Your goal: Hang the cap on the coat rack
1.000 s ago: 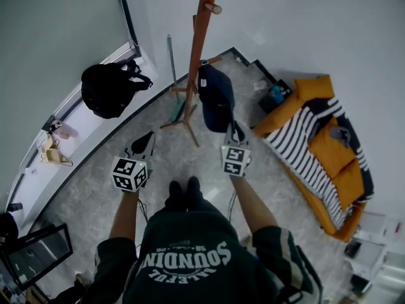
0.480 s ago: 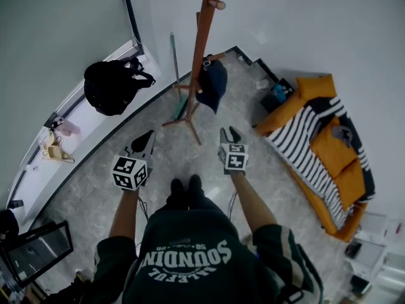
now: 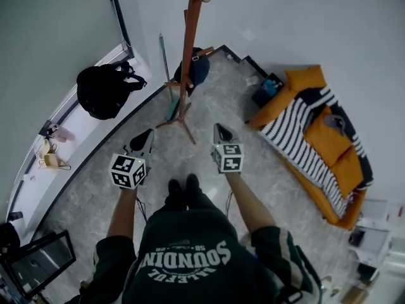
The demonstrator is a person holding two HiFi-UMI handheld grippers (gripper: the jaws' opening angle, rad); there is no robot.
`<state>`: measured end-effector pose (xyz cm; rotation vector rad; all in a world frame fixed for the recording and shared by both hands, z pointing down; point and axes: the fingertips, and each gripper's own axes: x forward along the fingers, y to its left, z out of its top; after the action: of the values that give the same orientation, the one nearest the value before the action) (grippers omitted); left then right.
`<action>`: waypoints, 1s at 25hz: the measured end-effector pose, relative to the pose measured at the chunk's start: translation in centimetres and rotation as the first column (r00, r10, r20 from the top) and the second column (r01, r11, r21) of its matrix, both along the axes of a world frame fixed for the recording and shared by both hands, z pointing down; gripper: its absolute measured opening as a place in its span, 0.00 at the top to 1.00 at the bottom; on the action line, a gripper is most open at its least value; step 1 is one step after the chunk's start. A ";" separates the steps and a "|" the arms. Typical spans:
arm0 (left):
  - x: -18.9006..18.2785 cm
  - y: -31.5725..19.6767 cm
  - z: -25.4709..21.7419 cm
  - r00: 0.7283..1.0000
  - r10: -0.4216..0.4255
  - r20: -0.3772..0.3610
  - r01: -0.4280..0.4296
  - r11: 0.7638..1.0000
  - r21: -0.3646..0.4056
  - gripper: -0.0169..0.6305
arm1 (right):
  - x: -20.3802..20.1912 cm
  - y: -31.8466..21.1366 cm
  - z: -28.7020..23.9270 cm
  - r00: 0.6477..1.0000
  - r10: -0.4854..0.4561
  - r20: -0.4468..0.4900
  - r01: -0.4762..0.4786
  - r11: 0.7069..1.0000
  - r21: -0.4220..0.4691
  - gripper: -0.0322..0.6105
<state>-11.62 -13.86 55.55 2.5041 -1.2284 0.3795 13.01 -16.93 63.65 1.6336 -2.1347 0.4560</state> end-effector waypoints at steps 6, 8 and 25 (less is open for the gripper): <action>1.1 0.2 -1.5 0.999 0.049 0.001 -0.049 0.998 0.038 0.98 | -2.6 1.3 -6.9 0.996 -0.017 0.092 0.004 0.990 0.140 0.95; 1.4 0.2 -2.2 0.998 0.058 0.002 -0.058 0.997 0.052 0.98 | -3.0 2.0 -8.4 0.995 -0.025 0.101 0.006 0.984 0.177 0.95; 2.0 -1.2 -4.4 0.999 0.050 -0.008 -0.049 0.994 0.098 0.98 | -3.1 2.8 -11.4 0.994 -0.074 0.076 0.052 0.963 0.265 0.95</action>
<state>-9.61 -15.03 51.14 2.6201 -1.2102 0.3252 9.91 -14.13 52.25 1.7046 -2.3880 0.2335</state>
